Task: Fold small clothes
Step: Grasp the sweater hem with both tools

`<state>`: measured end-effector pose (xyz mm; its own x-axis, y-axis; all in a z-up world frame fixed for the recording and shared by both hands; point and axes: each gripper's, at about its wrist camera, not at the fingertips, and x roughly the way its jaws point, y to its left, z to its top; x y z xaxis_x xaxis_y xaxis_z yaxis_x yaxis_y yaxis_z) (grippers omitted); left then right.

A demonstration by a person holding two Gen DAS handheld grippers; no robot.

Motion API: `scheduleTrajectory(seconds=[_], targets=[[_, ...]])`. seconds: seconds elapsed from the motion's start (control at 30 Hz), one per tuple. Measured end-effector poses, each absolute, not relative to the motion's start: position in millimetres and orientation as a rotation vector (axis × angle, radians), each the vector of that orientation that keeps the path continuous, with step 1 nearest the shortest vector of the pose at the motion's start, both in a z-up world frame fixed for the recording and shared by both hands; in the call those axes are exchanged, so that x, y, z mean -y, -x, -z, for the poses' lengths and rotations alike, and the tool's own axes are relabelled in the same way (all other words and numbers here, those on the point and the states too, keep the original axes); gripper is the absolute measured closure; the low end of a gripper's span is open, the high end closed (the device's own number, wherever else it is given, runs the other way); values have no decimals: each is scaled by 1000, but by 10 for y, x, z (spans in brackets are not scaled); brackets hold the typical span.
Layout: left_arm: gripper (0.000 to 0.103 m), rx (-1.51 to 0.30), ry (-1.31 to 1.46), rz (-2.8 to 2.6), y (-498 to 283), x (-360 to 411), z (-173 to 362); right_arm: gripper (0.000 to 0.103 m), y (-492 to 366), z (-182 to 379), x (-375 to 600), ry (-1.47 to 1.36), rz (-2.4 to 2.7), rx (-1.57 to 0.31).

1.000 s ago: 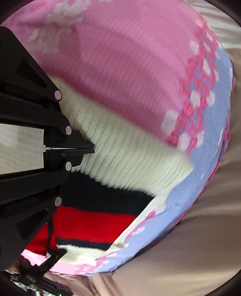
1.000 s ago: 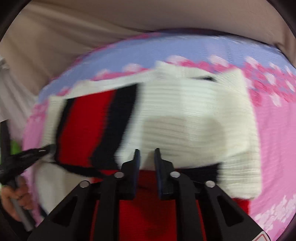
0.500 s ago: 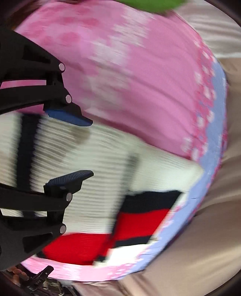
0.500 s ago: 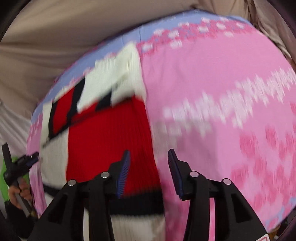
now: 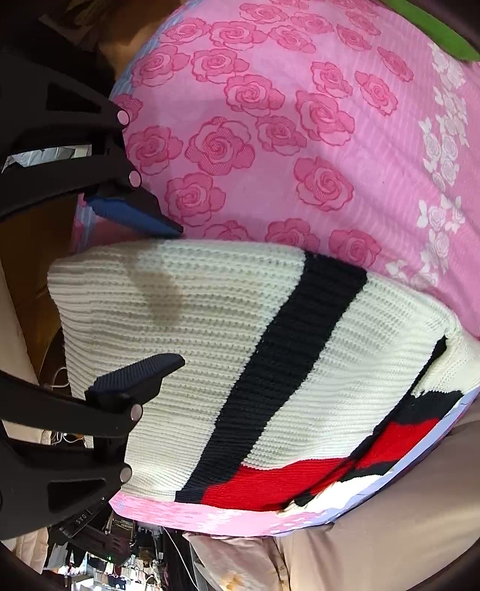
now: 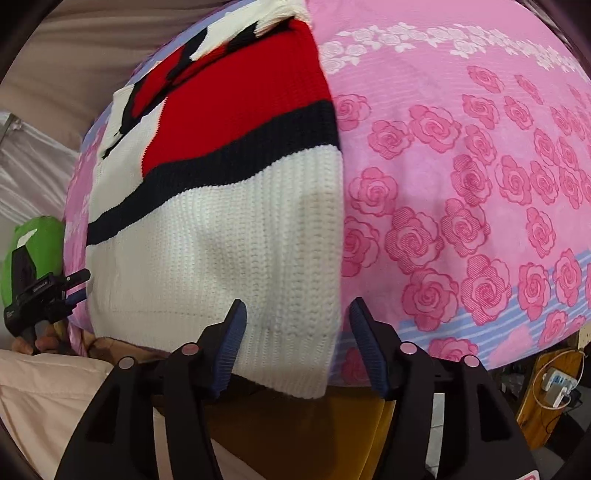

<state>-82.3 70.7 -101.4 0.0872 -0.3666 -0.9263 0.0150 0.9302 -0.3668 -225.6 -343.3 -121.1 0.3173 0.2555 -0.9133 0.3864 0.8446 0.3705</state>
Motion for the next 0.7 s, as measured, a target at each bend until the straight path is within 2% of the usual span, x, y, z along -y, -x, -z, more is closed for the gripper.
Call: scheduleTrajectory(seconds=[0.27,0.37,0.43,0.53,0.57,0.67,0.7], targets=[[38,-1380,251,212,855,-729,855,43,2251,1198,3339,-585,76,-1253],[37,-1462,269,192,826,-764,1020,43,2276,1203,3306,-585,63,-1247],[32,-1463,276,203,818,-736,1039,43,2283,1202,3307,-586,59,-1243],[32,-1482,215,238,791,-604,1042,43,2281,1202,3286,-587,48,-1237],[34,-1481,210,266,788,-560,1036,43,2279,1205,3280,-588,46,-1235],[52,-1488,172,314,770,-441,1030,46,2267,1207,3285,-596,36,-1226],[70,-1489,171,321,762,-417,1037,48,2268,1207,3291,-600,37,-1223]])
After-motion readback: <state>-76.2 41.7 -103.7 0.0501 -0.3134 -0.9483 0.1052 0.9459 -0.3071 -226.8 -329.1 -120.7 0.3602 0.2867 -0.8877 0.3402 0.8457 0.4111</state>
